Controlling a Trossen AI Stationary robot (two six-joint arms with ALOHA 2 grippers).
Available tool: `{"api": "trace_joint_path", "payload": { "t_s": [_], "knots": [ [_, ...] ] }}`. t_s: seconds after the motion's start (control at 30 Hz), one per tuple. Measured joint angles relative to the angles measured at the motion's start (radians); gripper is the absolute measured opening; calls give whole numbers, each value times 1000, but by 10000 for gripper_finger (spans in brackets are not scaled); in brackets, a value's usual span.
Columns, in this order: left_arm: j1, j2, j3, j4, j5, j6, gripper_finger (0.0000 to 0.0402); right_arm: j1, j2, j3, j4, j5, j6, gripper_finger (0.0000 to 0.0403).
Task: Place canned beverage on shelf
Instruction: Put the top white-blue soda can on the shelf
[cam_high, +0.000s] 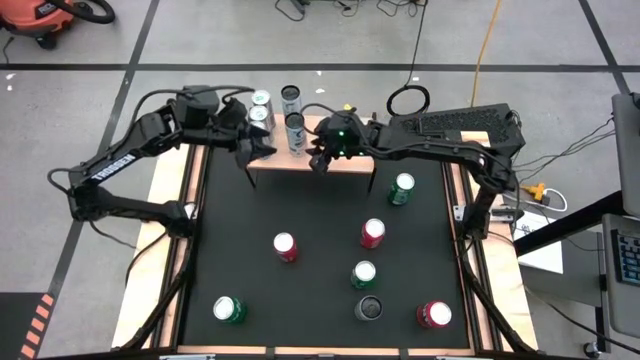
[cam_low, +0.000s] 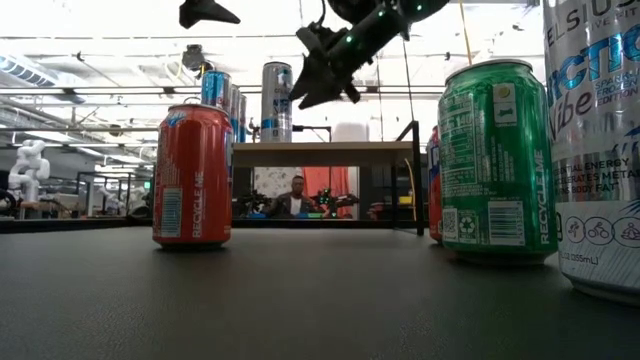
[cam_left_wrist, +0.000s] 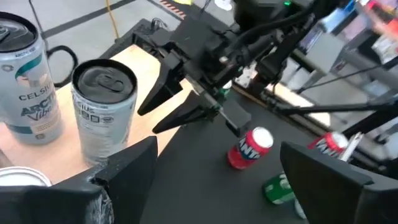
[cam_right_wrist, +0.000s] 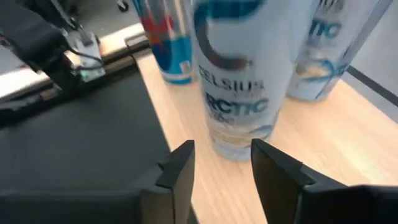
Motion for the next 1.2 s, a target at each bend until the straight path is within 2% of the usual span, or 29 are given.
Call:
{"api": "trace_joint_path", "payload": {
  "t_s": [0.13, 0.27, 0.53, 0.9, 1.2],
  "knots": [
    [-48, 0, 0, -37, -79, 26, 343, -7, 36, 0, 4, 1, -12, 117],
    [-83, 0, 0, -76, -103, 3, 343, -9, 59, 0, 6, 1, -9, 104],
    [-140, -2, 0, -165, -174, 0, 343, -9, 100, 0, 125, 2, -4, 88],
    [-140, -2, 0, -176, -186, 0, 343, -8, 111, -1, 145, 0, 61, 81],
    [-140, -2, 0, -253, -208, 8, 343, 31, 111, -1, 169, -75, 93, 76]
  ]
}}
